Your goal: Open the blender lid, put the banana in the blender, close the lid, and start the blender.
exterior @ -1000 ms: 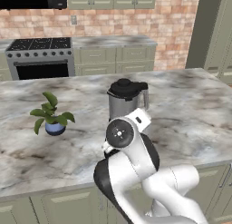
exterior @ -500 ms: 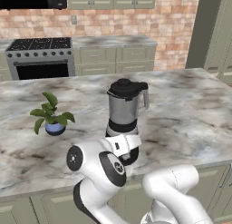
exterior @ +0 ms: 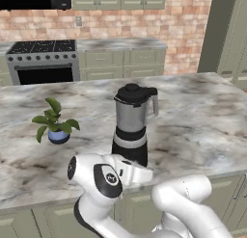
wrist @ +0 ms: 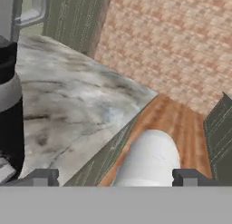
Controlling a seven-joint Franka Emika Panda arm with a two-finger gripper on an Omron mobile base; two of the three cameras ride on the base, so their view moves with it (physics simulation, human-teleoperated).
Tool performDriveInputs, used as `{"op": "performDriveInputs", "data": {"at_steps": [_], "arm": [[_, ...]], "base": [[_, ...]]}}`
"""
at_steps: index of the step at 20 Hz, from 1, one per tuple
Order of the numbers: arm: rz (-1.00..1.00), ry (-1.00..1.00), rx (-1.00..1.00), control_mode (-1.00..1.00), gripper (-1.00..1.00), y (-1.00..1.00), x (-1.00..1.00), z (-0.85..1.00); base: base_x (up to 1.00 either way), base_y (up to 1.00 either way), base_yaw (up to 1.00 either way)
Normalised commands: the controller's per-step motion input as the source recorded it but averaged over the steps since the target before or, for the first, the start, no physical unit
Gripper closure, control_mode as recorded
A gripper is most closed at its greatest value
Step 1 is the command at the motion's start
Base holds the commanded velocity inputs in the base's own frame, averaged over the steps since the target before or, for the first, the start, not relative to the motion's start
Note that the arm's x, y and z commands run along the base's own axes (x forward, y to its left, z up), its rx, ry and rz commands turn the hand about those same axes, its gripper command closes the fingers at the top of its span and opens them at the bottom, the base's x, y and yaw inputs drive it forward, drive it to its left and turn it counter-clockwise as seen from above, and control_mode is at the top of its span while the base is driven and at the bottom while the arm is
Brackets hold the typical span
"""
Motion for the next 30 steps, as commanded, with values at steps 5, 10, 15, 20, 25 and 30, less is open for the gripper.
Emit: {"op": "performDriveInputs", "data": {"at_steps": [5, 10, 15, 20, 25, 30], "arm": [[-0.27, -0.57, 0.03, -1.0, -1.0, -0.28, -0.31, 0.0], [-0.15, -0.44, 0.0, -1.0, -1.0, -0.34, -0.08, 0.04], [-0.08, -0.18, 0.0, -1.0, -1.0, -0.05, 0.03, 0.02], [-0.01, -0.05, 0.0, -1.0, -1.0, 0.0, 0.18, -0.01], [0.01, -0.13, 0.0, -1.0, -1.0, -0.06, 0.04, -0.14], [0.07, -0.14, 0.0, -1.0, -1.0, -0.07, 0.1, -0.14]], "base": [[0.0, 0.0, 0.0], [0.0, 0.0, 0.0], [0.0, 0.0, 0.0], [0.0, 0.0, 0.0], [0.0, 0.0, 0.0], [0.0, 0.0, 0.0]]}}
